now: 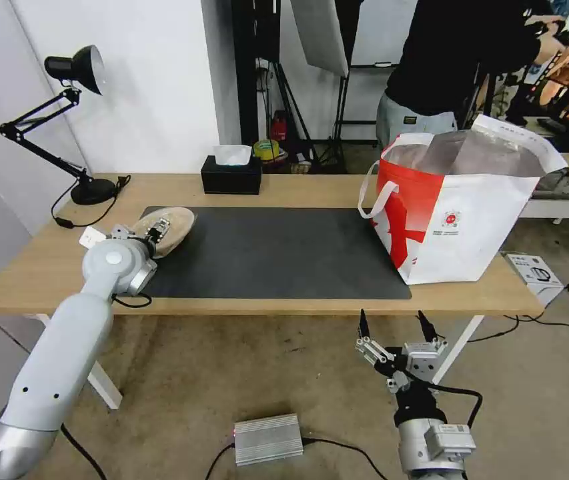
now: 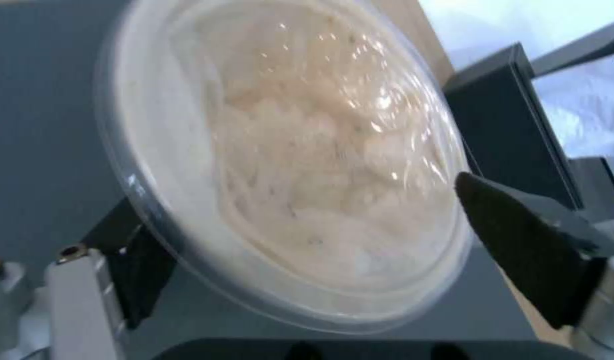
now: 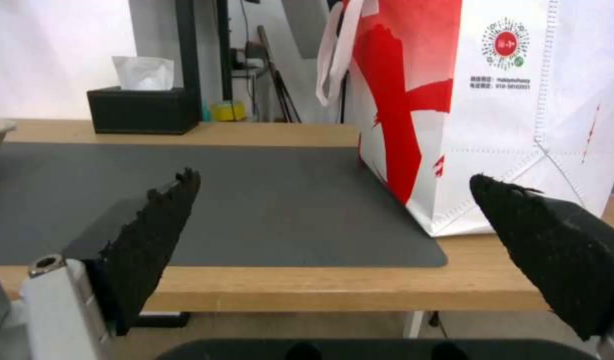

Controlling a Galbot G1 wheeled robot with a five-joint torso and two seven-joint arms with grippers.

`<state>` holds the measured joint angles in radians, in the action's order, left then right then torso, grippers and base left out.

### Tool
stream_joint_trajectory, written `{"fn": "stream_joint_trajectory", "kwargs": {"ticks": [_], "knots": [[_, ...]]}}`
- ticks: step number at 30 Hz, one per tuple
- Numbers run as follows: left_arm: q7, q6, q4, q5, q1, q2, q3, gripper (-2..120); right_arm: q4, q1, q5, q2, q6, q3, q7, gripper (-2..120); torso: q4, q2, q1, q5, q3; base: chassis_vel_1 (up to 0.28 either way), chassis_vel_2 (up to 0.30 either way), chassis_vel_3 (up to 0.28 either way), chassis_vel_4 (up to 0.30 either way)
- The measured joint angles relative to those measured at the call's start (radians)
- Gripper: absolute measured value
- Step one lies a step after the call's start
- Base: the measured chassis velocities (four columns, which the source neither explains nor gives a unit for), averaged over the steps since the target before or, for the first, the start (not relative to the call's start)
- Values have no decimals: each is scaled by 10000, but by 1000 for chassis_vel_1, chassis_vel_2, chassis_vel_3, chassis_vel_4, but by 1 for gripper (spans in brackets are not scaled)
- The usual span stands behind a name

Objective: Pick up the trash from the table and place it into the takeout bag.

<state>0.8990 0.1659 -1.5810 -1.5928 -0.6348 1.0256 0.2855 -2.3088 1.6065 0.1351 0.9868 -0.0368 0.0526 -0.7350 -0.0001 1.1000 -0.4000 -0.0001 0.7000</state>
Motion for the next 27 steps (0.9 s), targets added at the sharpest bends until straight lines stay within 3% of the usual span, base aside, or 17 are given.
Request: {"fn": "stream_joint_trajectory", "kwargs": {"ticks": [7,11,27], "knots": [[0,-178,32,232,-4,-31,40,77,-1,0,0,0,0,0,0,100,0,0,0,0,0,0,0,0,0],[-1,-188,-41,256,-109,-135,72,58,0,0,0,-1,0,0,0,100,1,0,0,1,0,0,0,0,0],[-189,-203,-554,287,-562,-167,350,3,0,0,0,-1,0,0,0,100,0,-1,0,0,0,0,0,0,0]]}}
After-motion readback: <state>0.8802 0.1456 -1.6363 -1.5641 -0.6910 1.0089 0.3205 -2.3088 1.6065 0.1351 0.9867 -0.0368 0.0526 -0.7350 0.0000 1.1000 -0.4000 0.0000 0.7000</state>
